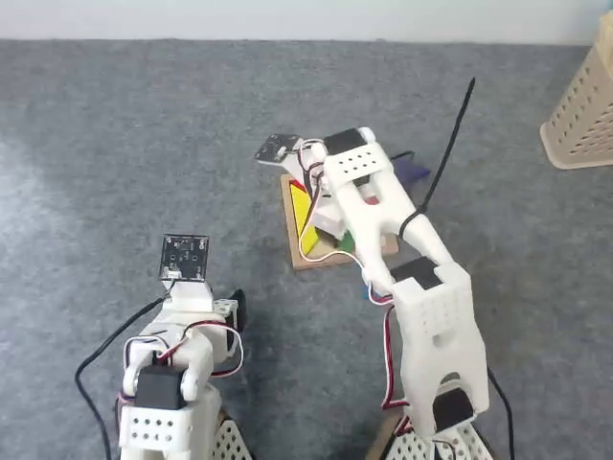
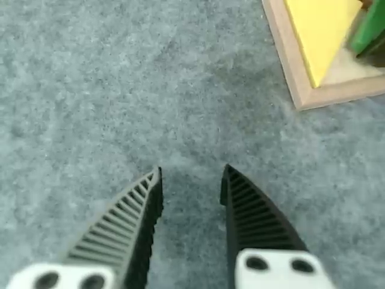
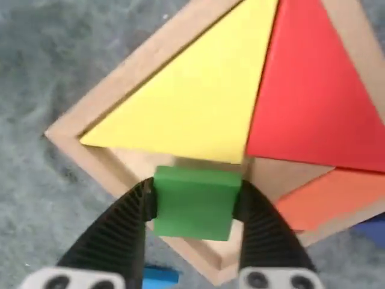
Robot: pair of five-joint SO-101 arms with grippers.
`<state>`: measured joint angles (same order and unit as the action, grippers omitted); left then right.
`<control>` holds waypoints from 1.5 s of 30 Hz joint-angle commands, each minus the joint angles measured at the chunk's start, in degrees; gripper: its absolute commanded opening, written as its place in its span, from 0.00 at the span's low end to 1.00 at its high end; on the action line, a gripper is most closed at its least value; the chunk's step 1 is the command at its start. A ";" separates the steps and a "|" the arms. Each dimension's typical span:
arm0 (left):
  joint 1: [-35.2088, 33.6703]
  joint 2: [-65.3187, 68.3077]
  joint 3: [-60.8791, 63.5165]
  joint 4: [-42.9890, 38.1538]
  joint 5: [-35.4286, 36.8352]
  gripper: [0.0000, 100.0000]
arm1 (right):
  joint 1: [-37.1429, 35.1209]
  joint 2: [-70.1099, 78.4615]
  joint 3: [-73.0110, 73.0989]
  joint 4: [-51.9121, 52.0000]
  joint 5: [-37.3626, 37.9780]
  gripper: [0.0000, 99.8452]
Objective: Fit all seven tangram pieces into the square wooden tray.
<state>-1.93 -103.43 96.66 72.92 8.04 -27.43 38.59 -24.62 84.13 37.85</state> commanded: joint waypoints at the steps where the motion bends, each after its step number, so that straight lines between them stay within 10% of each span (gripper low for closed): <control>1: -0.18 -1.14 -0.13 -0.35 0.35 0.15 | -0.48 -1.54 -3.08 0.13 0.88 0.20; 28: -0.18 -1.14 -0.13 -0.35 0.35 0.15 | -0.84 -8.57 -3.16 -2.86 -4.48 0.31; 36: -0.18 -1.14 -0.13 -0.35 0.35 0.15 | -0.22 -6.02 -3.69 -14.90 -17.41 0.00; 45: -0.18 -1.14 -0.13 -0.35 0.35 0.15 | 0.75 -0.48 -3.96 -16.31 -19.60 0.02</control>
<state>-1.93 -103.43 96.66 72.92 8.04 -28.04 39.12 -25.32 68.75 19.38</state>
